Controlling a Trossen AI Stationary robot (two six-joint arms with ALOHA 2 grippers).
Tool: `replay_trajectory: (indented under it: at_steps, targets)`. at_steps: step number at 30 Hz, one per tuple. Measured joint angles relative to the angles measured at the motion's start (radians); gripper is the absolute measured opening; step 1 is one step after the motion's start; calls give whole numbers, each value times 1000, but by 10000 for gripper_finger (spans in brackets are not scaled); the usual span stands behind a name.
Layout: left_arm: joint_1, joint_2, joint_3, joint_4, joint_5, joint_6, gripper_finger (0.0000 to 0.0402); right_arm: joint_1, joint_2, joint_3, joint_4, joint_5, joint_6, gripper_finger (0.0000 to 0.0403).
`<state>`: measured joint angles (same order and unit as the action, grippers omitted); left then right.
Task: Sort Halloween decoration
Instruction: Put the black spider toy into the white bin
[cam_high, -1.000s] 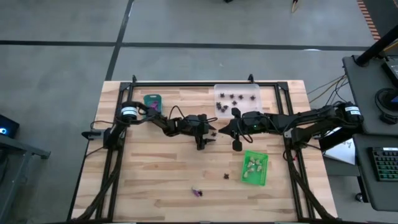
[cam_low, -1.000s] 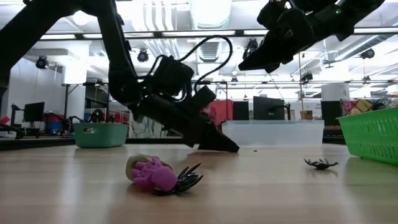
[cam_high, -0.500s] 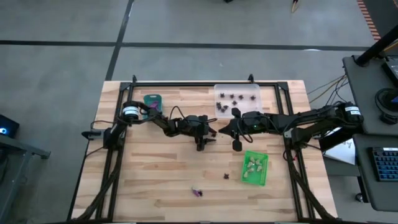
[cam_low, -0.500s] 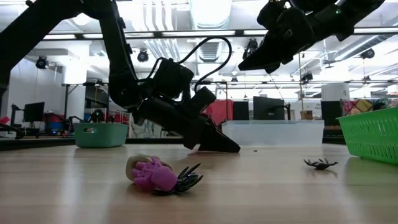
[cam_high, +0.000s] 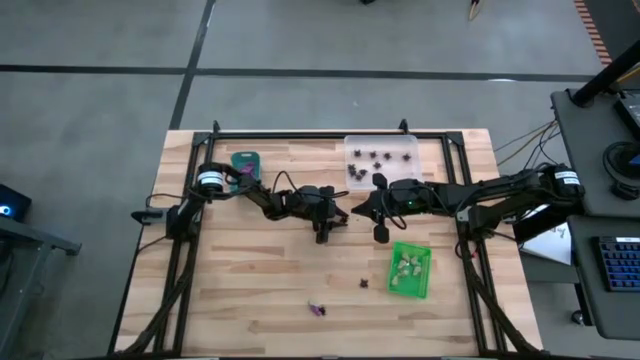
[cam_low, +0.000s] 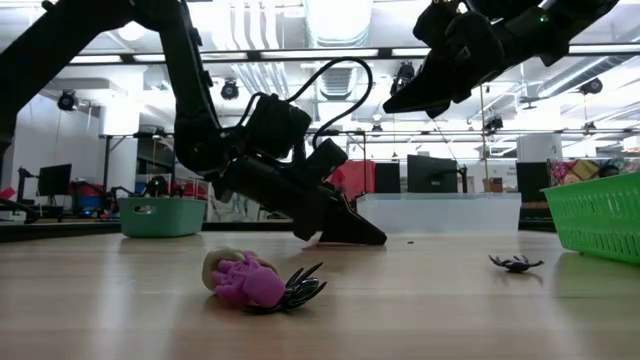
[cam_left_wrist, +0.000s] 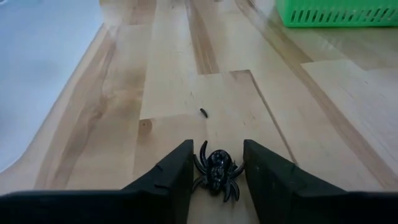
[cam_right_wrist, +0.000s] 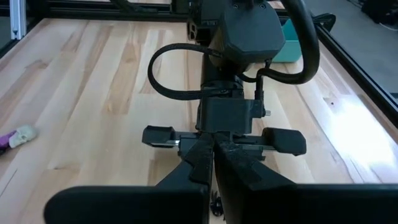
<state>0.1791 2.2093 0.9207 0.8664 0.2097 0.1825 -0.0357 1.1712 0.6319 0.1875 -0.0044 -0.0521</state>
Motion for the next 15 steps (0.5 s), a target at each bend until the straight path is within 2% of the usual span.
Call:
replay_trajectory:
  at_steps: [9, 15]
  targets:
    - [1, -4, 0, 9, -7, -8, 114, 0, 1, 0, 0, -1, 15, 9]
    - [5, -55, -3, -11, 14, -55, 114, 0, -9, 0, -3, -11, 33, 9]
